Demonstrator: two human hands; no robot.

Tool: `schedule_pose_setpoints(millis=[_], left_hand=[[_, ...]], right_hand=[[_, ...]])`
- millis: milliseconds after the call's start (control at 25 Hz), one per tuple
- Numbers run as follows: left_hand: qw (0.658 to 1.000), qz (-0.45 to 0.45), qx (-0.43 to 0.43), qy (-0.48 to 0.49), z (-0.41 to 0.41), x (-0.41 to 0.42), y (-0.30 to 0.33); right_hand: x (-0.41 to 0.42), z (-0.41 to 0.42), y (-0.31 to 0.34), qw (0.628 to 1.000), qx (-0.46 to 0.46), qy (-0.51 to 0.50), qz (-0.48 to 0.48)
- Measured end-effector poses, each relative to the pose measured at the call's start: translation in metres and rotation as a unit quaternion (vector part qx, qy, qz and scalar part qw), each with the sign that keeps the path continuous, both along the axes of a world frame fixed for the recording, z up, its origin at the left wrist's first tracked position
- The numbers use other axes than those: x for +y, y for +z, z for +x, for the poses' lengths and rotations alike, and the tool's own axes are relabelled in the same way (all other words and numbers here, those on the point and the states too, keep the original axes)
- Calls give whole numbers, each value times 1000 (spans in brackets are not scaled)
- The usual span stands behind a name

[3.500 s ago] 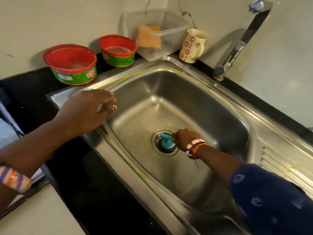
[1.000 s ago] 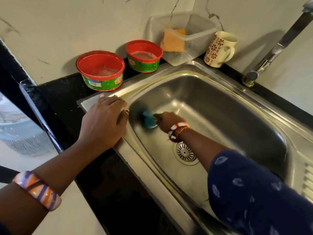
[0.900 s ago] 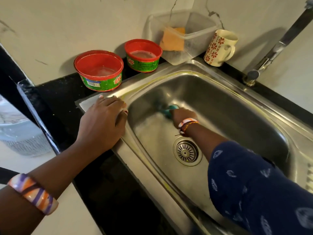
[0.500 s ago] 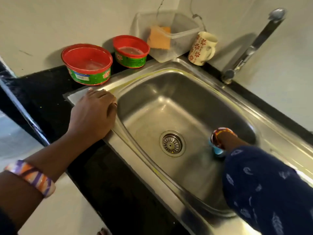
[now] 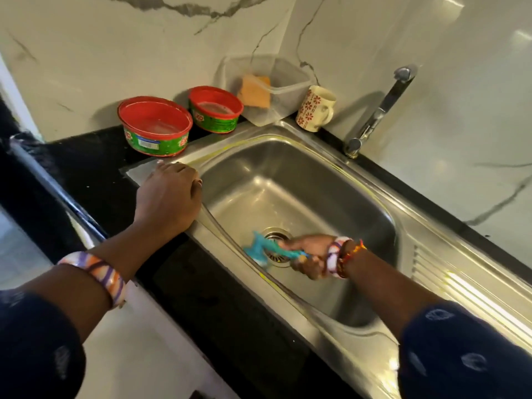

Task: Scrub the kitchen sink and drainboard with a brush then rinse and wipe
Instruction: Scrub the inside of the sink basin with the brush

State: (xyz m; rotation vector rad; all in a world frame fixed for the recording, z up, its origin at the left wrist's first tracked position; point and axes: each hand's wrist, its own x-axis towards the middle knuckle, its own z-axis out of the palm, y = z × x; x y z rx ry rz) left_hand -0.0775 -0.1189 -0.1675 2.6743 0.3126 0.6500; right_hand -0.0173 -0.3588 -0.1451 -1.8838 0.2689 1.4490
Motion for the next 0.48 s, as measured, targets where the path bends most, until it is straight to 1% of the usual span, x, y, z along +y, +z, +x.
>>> schedule_pose_setpoints(millis=[80, 120, 200, 280, 320, 400, 480], left_hand=[[1000, -11, 1, 8, 1, 0, 1], [1000, -19, -5, 15, 1, 0, 1], [999, -35, -15, 25, 0, 2, 3], [998, -44, -14, 30, 0, 2, 2], [999, -40, -14, 27, 0, 2, 2], [999, -32, -17, 16, 1, 1, 2], [999, -22, -25, -1, -1, 1, 3]], right_hand=[[30, 5, -4, 995, -10, -74, 67], [51, 7, -5, 991, -47, -94, 87], [94, 7, 0, 977, -130, -127, 111], [109, 9, 4, 972, -150, -143, 108], [105, 8, 5, 978, -157, -106, 84], [79, 1, 11, 985, -170, 7, 10], [40, -4, 18, 976, -183, 94, -69]])
